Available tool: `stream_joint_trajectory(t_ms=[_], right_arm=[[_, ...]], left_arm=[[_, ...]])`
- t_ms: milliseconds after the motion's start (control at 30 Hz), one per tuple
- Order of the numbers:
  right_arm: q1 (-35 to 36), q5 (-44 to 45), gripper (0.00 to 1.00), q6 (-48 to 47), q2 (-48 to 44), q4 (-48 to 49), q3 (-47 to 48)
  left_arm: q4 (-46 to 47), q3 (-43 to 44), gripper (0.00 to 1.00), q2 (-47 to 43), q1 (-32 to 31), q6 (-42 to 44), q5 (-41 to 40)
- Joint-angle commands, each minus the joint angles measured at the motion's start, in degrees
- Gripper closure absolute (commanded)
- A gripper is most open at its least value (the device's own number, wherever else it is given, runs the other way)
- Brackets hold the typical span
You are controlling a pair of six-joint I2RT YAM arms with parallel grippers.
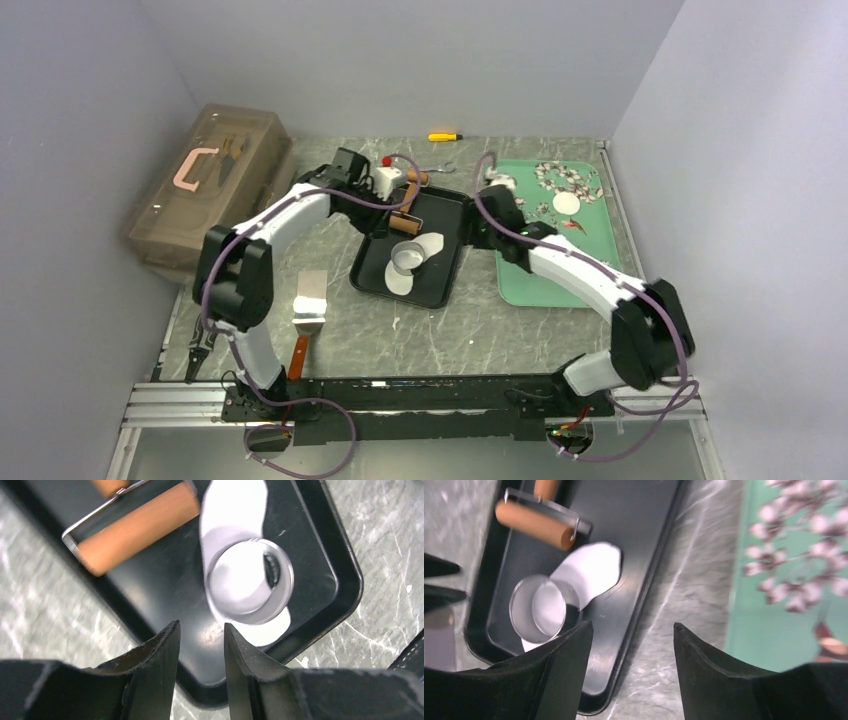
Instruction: Roll out the dumpling wrappers from the dough
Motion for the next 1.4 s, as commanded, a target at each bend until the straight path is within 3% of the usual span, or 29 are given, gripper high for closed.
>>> stream_joint_trajectory(t_ms=[0,433,833,1067,1200,1367], right_arm=[[6.3,-0.8,0.39,-0.8,8.9,1.3,4.7],[10.5,-9.6,0.57,-1.0,22.4,8.4,12.0],[11.8,-6.6,0.79,-2.9,28.0,7.5,13.4],[12.3,-3.9,0.99,-2.3,29.7,7.3,12.9],[12.3,-3.5,1.0,-1.3,31.5,6.4,13.0],[12.0,-2.9,1.0,0.6,34.7,3.1,13.4]], left_arm=[[7.7,-6.8,0.59,-4.2,2.2,-6.8,2.8],[10.9,-6.2,0.61,1.6,1.7,-10.1,3.4],[12.5,-5.8,0.63,4.4,0.5,-11.3,3.0],[13.3,-8.0,0.83,5.3,0.3,-10.7,1.0],[12.2,-7.8,1.0,7.4,0.3,-11.2,0.9],[11.3,-8.6,1.0,9.7,0.5,-11.8,1.7]])
